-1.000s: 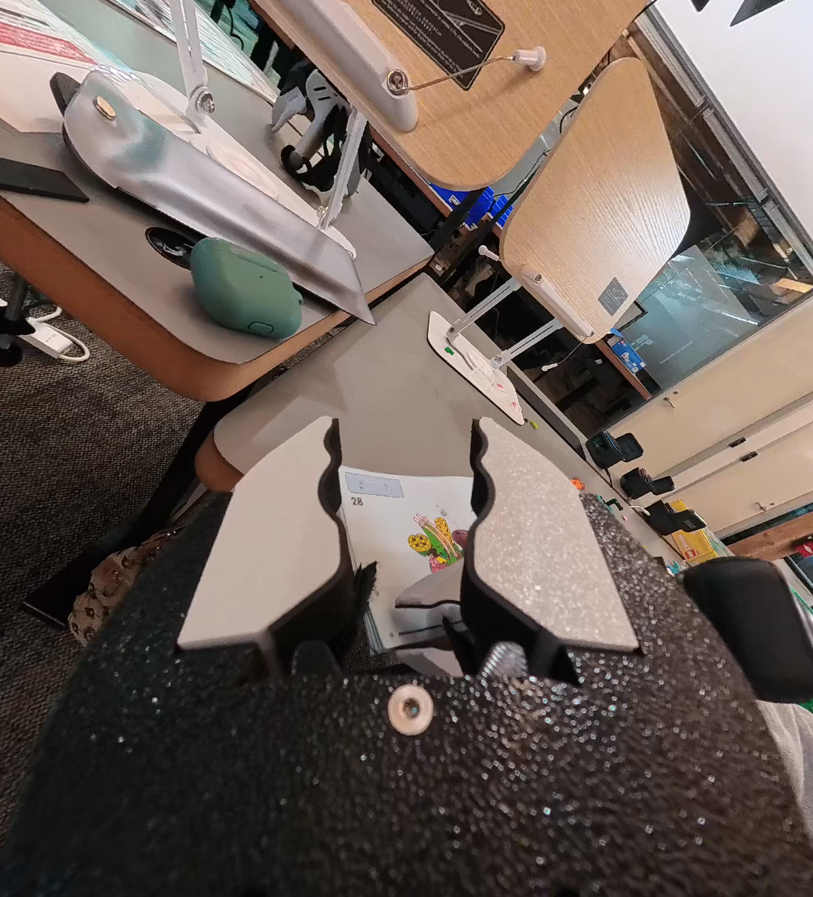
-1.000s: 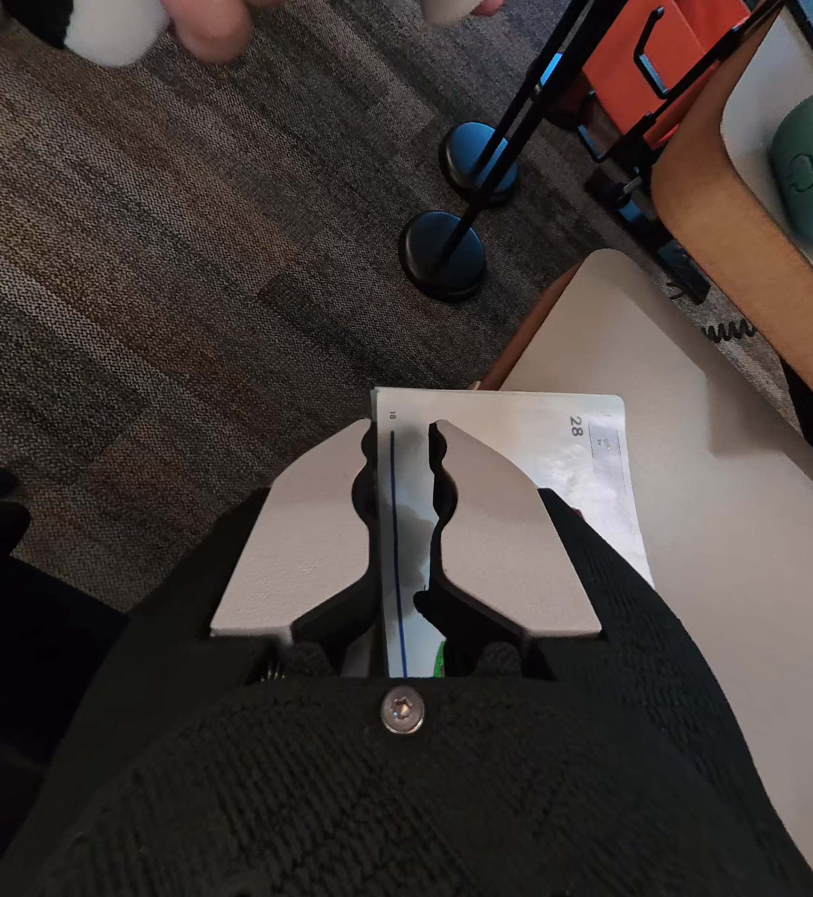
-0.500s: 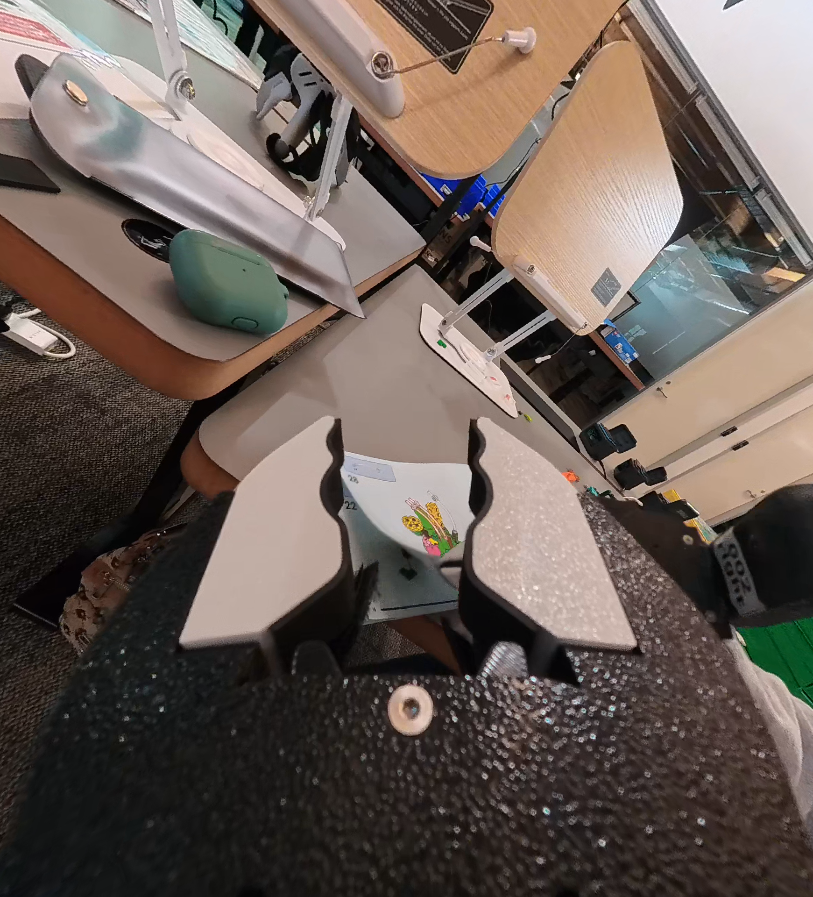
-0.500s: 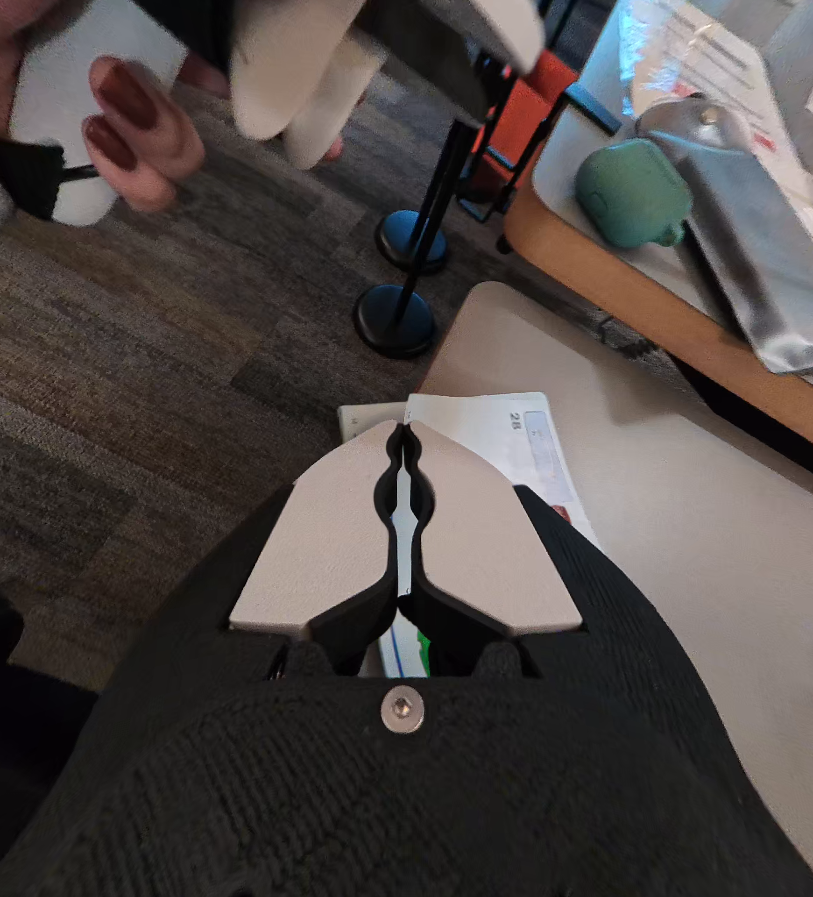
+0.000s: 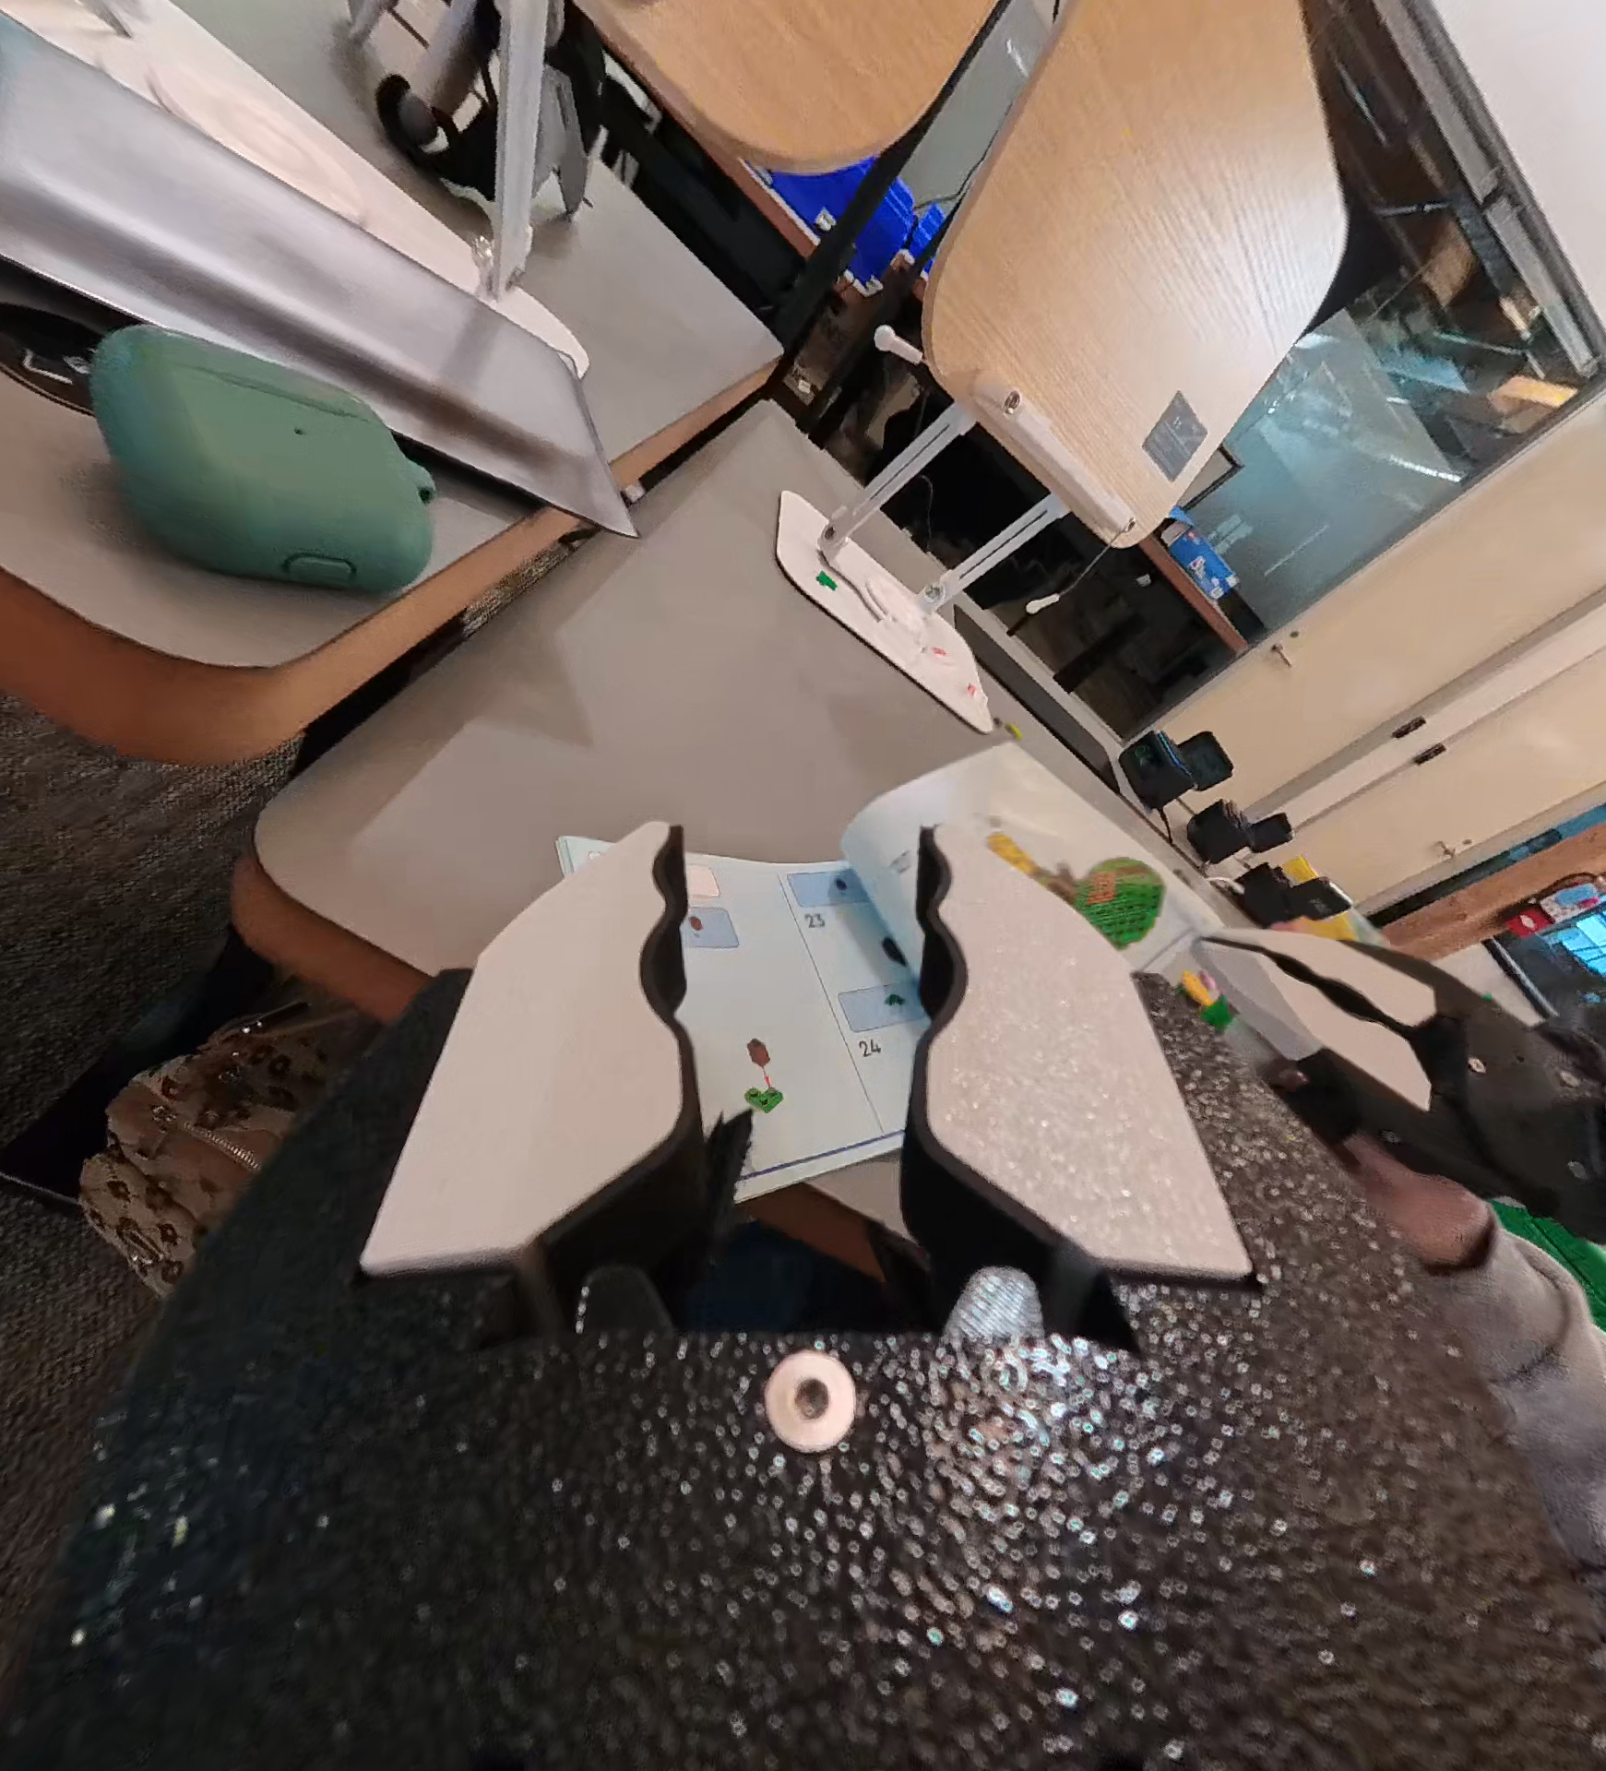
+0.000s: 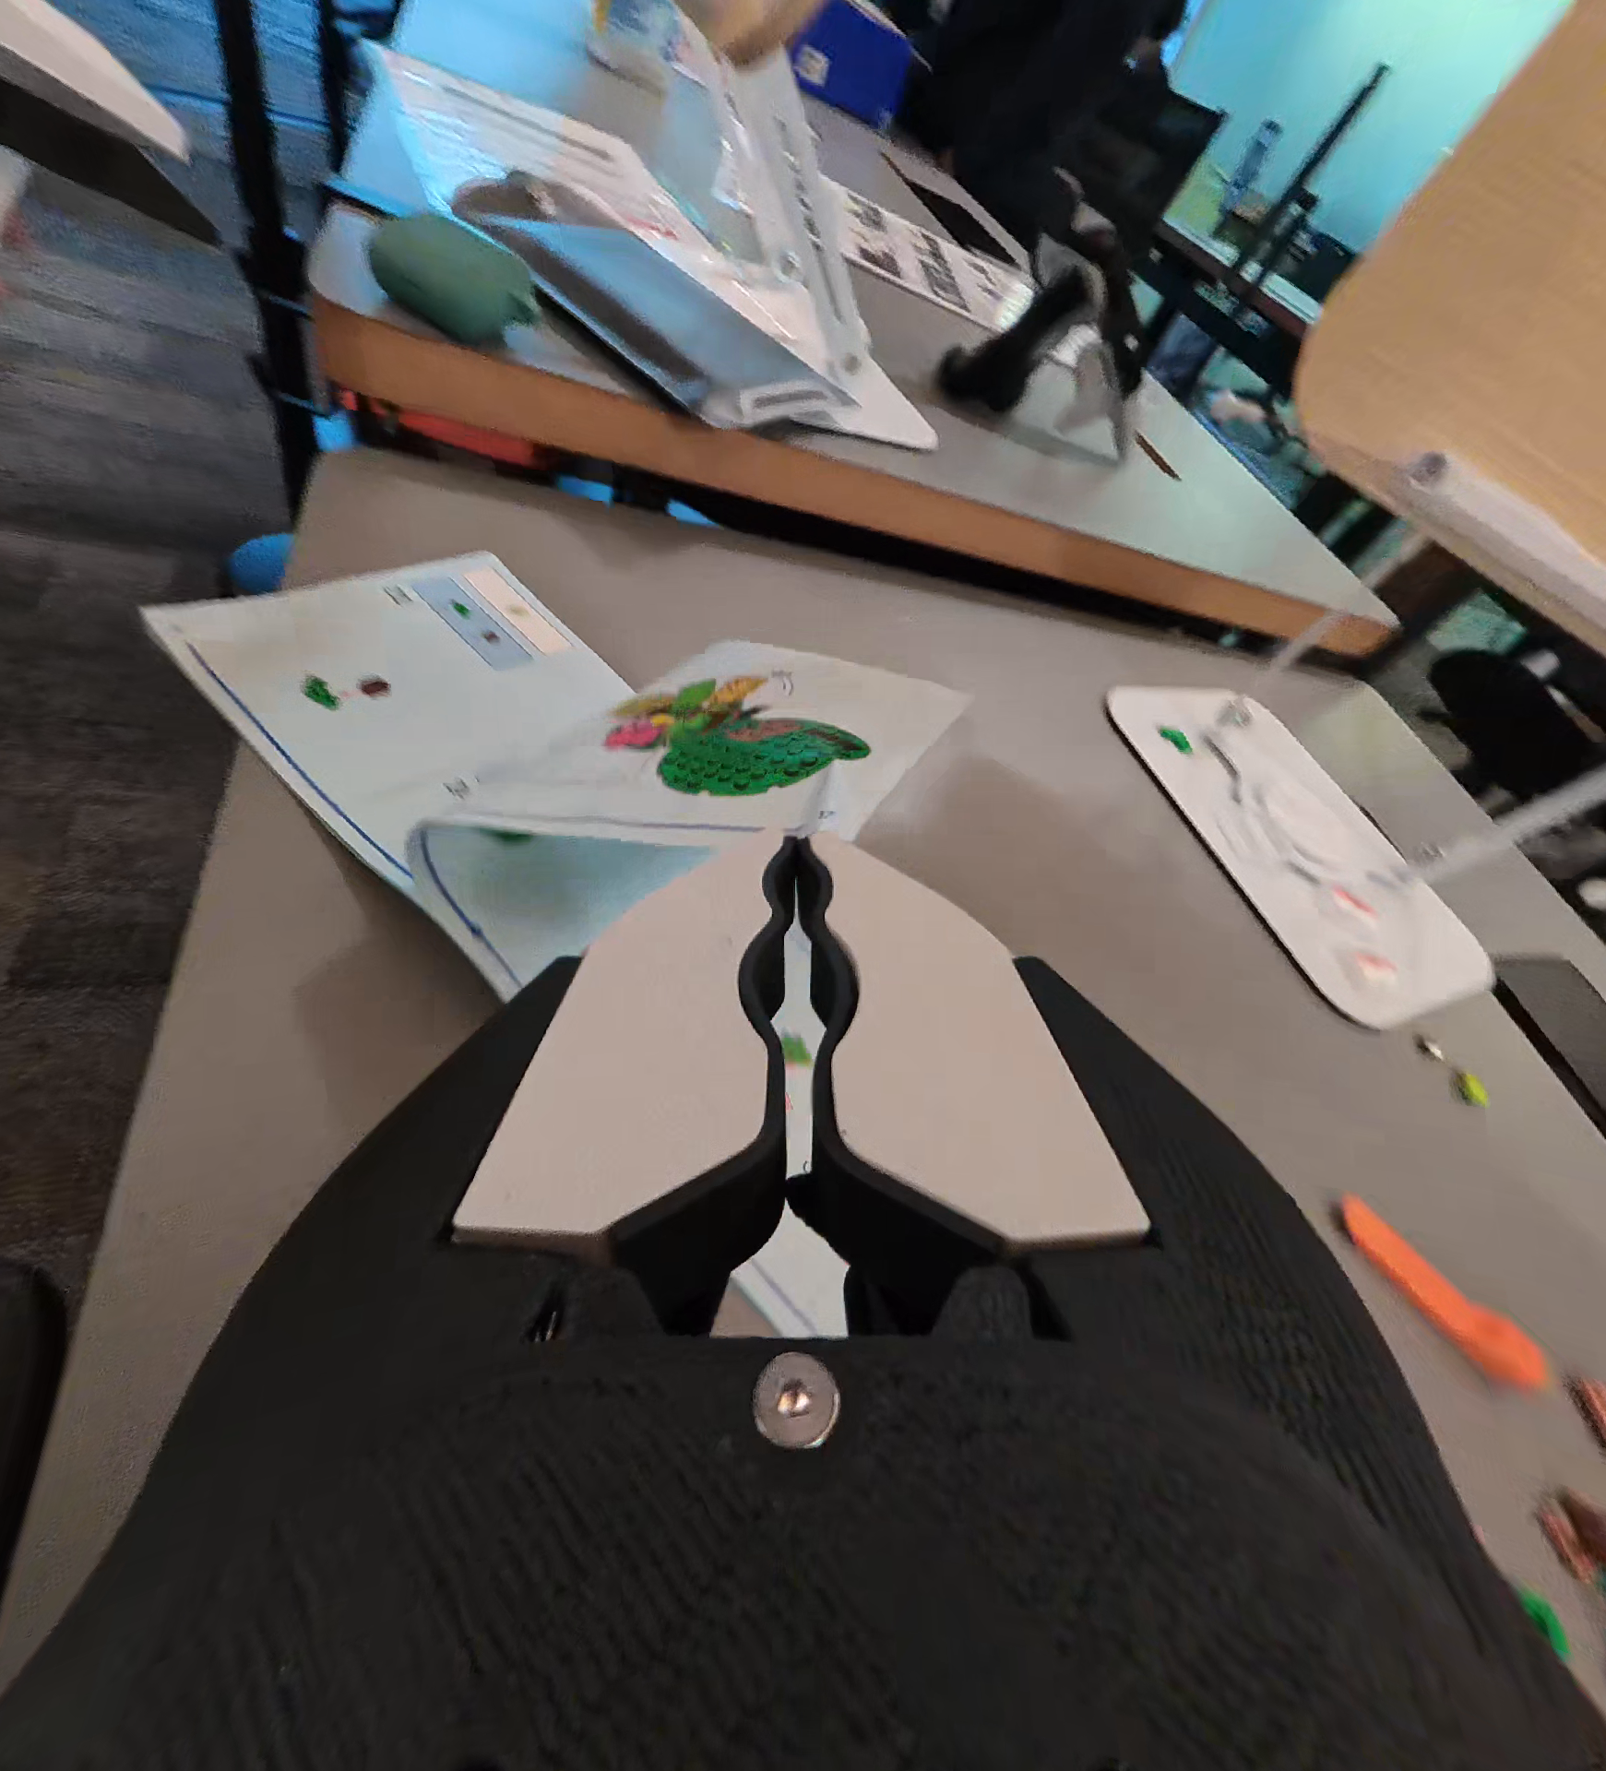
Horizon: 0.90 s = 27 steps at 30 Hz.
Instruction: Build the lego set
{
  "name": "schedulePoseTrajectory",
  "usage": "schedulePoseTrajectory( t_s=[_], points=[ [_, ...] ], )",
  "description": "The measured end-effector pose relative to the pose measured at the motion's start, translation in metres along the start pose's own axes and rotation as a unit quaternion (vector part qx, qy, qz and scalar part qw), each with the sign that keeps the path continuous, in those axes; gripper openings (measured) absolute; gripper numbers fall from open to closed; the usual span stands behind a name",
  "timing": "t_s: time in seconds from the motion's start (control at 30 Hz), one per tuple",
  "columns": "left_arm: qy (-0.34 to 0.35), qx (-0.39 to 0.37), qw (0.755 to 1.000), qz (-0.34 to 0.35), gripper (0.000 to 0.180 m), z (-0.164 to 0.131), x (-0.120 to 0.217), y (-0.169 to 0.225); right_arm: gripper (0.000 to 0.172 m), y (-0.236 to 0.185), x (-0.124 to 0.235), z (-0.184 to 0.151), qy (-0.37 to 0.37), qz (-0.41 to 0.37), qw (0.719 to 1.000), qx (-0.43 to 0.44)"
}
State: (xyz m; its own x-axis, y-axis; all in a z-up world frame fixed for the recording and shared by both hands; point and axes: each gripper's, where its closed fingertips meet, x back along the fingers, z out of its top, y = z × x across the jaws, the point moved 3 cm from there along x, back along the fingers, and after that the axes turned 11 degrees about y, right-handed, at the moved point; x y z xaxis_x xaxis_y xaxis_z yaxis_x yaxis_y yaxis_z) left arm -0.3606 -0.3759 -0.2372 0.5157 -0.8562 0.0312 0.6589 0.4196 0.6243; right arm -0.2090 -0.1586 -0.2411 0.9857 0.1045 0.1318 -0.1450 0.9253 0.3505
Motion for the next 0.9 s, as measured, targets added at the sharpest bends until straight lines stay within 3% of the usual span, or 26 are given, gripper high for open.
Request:
schedulePoseTrajectory(
  t_s=[0.3,0.63,0.9],
  points=[
    [-0.039,-0.006,0.999,0.036,0.049,-0.011,-0.003,-0.009,0.000,0.019,0.052,-0.040,-0.071,-0.058,0.996,0.013],
    [-0.111,-0.020,0.990,0.081,0.049,-0.034,-0.010,-0.022,0.000,0.032,0.073,-0.055,-0.158,-0.083,0.983,0.051],
    [-0.114,-0.016,0.990,0.079,0.049,-0.035,-0.011,-0.023,0.000,0.036,0.079,-0.074,-0.182,-0.084,0.979,0.026]
  ],
)
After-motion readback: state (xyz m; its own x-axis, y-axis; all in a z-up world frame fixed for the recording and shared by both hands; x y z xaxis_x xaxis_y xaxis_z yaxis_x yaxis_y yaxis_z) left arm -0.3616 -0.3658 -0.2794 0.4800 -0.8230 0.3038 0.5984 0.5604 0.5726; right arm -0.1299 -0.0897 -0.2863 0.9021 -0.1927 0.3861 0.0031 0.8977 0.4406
